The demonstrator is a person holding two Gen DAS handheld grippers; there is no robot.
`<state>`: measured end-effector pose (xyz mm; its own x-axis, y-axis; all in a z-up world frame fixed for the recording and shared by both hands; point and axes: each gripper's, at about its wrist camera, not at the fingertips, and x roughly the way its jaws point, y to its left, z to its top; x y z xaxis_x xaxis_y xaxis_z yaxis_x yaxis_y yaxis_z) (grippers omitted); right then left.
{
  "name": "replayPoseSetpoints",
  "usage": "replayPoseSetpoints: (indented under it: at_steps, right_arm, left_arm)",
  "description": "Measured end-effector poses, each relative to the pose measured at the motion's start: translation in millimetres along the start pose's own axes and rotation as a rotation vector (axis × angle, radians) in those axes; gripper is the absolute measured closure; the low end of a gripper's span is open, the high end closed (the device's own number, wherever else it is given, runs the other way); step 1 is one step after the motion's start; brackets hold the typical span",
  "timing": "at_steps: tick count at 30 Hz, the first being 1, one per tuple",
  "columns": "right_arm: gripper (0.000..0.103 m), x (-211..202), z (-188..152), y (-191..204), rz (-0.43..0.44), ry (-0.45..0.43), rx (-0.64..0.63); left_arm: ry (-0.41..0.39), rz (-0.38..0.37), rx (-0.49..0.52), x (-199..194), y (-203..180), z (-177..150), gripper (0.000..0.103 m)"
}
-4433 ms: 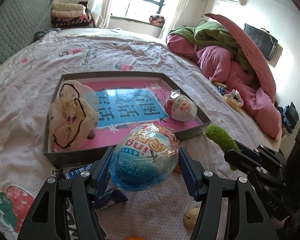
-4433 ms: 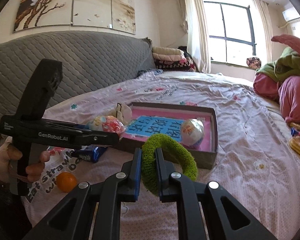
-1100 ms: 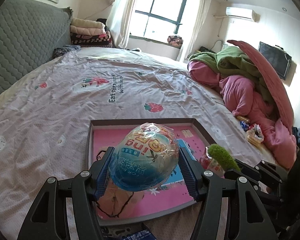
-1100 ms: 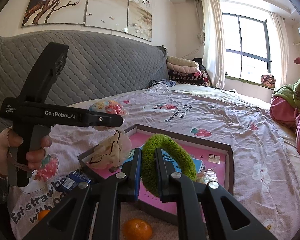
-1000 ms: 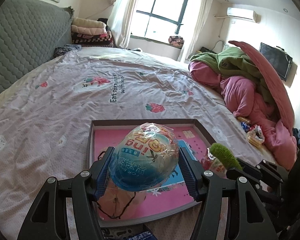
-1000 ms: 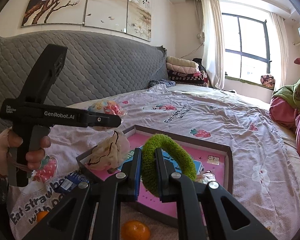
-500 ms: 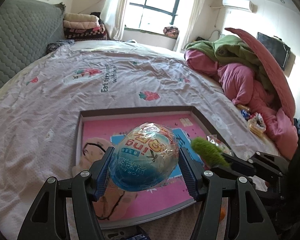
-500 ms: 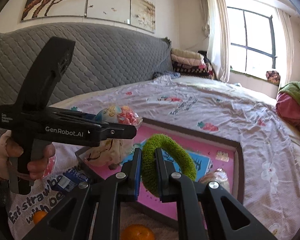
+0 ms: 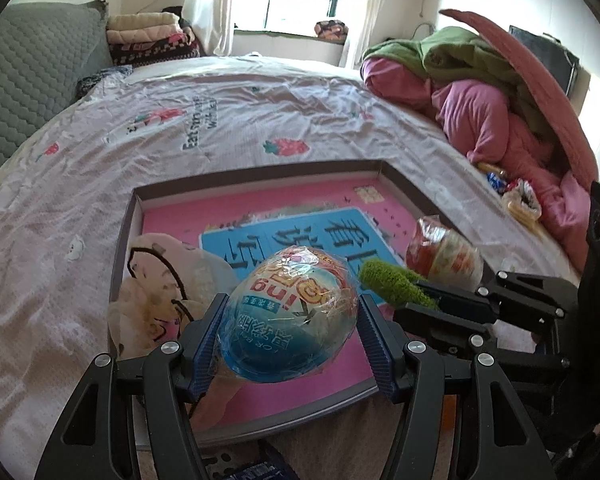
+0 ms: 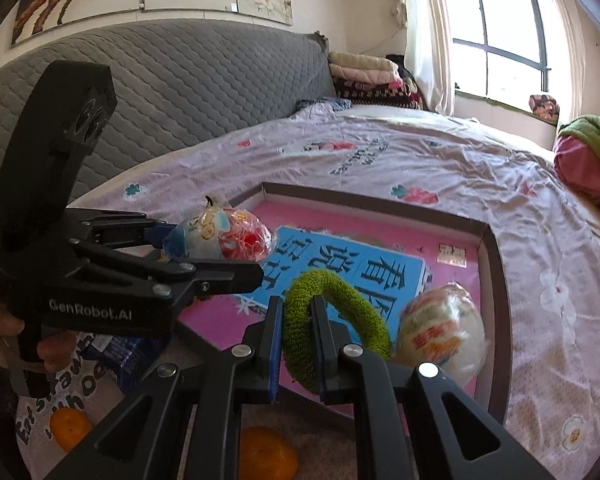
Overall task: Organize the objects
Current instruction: 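Lower the blue-and-white egg into the box with the left tool while the right lowers the green ring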
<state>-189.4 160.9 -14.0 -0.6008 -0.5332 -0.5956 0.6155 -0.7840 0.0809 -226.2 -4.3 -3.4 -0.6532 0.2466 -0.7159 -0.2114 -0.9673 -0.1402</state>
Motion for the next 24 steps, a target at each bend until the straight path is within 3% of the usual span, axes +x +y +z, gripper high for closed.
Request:
replayPoseSetpoints:
  at_steps: [24]
  right_arm:
    - [0.089, 11.9, -11.4, -19.1, -0.01, 0.098, 0.099]
  left_arm:
    - [0.101, -0.001, 0.057, 23.2, -13.3, -13.1, 0.038]
